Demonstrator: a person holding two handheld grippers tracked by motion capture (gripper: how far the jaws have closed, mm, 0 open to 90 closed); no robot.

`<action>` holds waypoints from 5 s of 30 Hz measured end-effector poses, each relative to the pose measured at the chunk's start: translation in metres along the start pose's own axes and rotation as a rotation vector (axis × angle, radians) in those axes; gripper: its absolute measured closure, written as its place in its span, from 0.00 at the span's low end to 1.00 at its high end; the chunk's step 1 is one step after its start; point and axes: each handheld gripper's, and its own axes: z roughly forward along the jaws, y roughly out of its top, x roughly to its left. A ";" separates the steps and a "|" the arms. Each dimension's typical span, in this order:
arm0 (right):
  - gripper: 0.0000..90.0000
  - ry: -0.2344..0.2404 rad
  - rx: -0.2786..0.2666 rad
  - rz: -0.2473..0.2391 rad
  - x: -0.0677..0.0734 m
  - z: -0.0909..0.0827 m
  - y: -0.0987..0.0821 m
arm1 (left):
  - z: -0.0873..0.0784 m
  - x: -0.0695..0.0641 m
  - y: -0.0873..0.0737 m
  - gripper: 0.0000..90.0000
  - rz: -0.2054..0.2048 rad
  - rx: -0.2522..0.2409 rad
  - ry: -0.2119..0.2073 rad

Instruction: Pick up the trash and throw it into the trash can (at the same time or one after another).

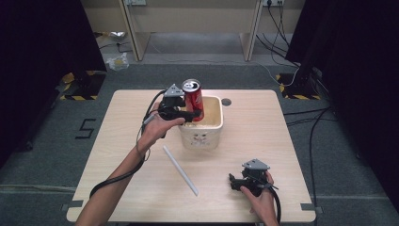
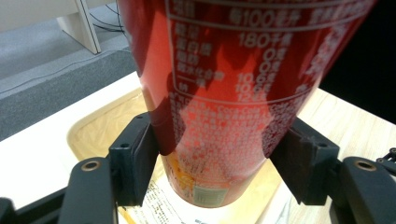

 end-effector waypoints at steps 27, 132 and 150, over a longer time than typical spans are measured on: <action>0.10 0.003 0.001 -0.006 0.000 0.000 0.000 | 0.017 0.005 -0.017 0.35 -0.030 0.060 -0.013; 0.10 0.008 0.001 -0.004 0.000 0.000 0.000 | -0.006 -0.058 -0.185 0.26 -0.082 0.152 0.094; 0.10 0.008 0.000 -0.004 0.000 0.000 0.000 | -0.008 -0.055 -0.195 0.25 -0.080 0.191 0.132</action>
